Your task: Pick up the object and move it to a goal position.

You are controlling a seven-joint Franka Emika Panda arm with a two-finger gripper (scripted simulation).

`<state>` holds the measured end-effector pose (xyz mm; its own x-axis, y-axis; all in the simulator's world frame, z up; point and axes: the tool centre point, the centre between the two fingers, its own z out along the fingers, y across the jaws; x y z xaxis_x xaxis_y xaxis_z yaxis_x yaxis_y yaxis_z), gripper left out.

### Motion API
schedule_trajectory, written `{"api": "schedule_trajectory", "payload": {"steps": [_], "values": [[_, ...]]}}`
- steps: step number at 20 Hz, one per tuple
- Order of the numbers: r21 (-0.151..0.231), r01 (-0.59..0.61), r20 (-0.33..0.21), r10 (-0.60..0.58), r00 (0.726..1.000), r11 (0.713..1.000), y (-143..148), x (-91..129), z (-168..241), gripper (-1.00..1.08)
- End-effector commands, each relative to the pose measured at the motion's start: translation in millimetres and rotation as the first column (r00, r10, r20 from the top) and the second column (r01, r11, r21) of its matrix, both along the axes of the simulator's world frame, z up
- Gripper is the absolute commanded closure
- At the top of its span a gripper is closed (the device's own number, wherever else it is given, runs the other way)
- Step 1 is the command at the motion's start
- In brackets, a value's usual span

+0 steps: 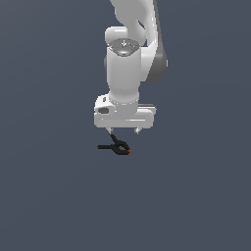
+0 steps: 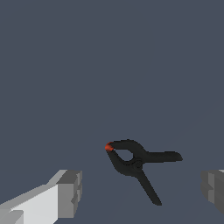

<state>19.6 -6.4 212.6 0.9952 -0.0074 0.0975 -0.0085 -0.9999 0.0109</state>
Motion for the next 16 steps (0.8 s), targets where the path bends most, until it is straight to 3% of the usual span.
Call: {"api": "schedule_trajectory", "payload": {"steps": [1, 10, 16], "values": [[0.000, 0.000, 0.000, 0.000, 1.000, 1.000, 0.0, 0.0, 0.0, -0.92], [-0.008, 0.000, 0.052, 0.001, 0.999, 1.000, -18.6, 8.2, 20.6, -0.92], [-0.009, -0.006, 0.051, 0.007, 0.999, 1.000, -18.6, 8.0, 19.4, -0.92]]}}
